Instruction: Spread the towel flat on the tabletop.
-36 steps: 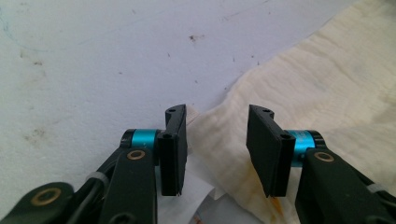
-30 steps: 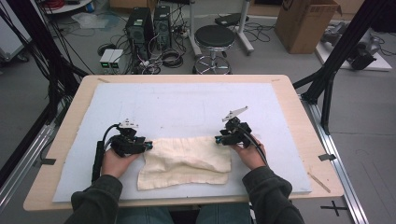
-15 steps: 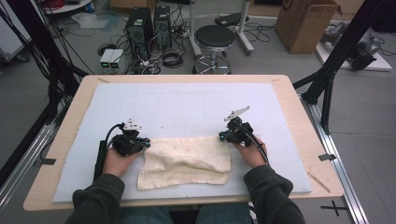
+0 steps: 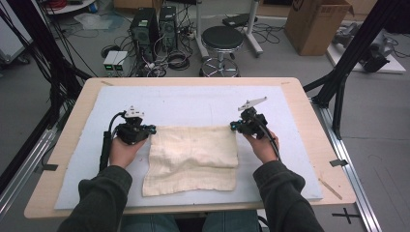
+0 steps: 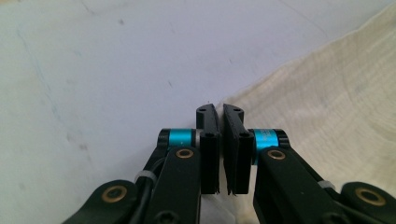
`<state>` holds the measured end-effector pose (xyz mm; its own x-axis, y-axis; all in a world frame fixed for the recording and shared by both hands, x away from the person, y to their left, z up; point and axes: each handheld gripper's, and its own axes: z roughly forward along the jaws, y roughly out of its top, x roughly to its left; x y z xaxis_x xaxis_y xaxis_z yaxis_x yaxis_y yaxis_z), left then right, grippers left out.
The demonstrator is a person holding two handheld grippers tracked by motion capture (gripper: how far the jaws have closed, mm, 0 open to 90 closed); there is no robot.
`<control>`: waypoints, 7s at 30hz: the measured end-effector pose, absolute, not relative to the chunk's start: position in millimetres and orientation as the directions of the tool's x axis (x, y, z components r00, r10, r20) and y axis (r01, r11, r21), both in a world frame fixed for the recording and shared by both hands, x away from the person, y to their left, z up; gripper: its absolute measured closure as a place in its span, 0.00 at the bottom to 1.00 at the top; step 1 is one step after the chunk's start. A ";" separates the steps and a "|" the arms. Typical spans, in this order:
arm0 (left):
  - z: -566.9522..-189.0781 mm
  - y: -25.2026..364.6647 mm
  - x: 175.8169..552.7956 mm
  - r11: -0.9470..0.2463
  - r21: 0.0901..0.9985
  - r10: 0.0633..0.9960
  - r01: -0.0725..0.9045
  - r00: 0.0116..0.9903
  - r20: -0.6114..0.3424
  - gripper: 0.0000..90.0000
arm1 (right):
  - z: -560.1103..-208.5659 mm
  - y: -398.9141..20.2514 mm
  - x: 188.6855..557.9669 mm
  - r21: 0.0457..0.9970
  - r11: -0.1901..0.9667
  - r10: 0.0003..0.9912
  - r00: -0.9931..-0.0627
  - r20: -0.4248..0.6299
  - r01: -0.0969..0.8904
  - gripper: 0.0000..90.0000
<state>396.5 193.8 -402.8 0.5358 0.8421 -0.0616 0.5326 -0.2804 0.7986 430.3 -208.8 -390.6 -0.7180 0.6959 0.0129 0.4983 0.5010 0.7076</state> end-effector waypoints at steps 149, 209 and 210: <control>-437.2 197.6 240.9 -0.594 0.750 0.462 0.291 0.886 0.022 0.98 | -434.9 -207.5 280.4 0.682 0.698 0.192 -0.975 0.114 0.218 0.99; -419.3 223.5 256.1 -0.361 0.857 0.627 0.367 0.776 -0.068 0.45 | -419.9 -226.4 303.9 0.808 0.467 0.424 -0.893 0.152 0.359 0.33; -419.0 223.7 256.5 -0.362 0.858 0.629 0.365 0.775 -0.065 0.45 | -419.8 -226.4 303.8 0.807 0.466 0.427 -0.891 0.154 0.363 0.33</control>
<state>256.5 223.7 -419.0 0.7746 0.6291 -0.0646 0.3653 -0.3618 0.8577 303.8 -226.4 -419.8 -0.8912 0.4267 0.1538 0.3625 0.4663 0.8069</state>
